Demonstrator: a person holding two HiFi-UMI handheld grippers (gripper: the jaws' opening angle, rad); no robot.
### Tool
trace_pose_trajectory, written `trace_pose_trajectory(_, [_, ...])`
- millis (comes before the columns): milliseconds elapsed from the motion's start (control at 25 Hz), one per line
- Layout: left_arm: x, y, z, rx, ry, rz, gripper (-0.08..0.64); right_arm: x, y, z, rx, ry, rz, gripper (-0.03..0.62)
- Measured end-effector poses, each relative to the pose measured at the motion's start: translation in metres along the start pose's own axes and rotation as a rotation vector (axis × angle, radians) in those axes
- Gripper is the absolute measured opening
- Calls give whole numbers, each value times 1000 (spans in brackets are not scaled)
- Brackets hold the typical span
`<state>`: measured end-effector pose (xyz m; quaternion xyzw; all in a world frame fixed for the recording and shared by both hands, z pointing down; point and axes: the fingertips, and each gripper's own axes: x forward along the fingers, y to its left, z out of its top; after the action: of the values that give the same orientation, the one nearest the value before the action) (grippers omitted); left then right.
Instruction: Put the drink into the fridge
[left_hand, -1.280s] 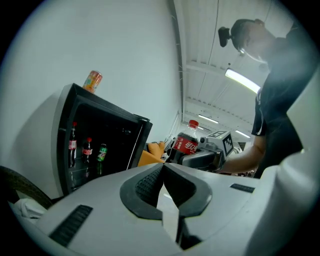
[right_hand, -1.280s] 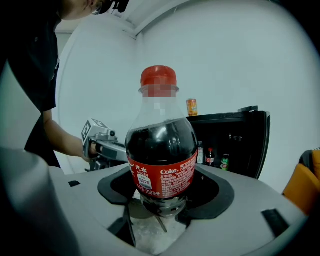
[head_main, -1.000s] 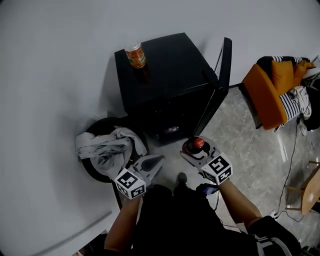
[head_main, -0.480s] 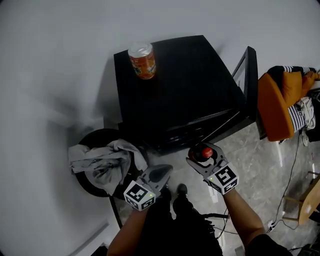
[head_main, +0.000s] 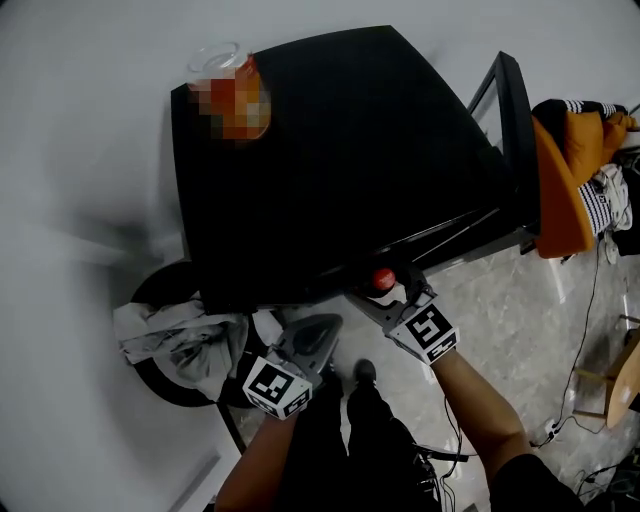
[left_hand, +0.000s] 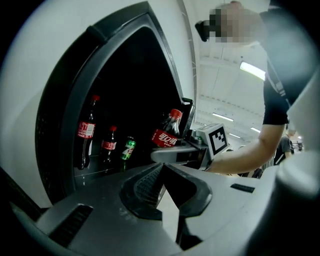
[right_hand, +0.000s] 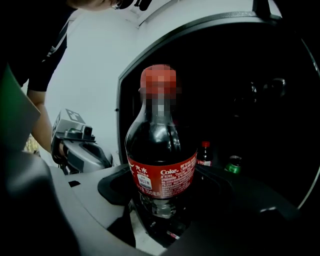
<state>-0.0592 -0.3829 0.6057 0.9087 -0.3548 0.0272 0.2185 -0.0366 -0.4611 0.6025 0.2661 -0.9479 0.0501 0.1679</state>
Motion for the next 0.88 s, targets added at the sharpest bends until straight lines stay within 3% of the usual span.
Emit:
trace_pose_trajectory(280, [22,14,-5,4,-19,14,11,35,-18,-20,7,-18,-22,311])
trace_pose_trajectory(880, [37,57,-26,11,-86,191,11,87,-49,-51,38,-43,-75,311])
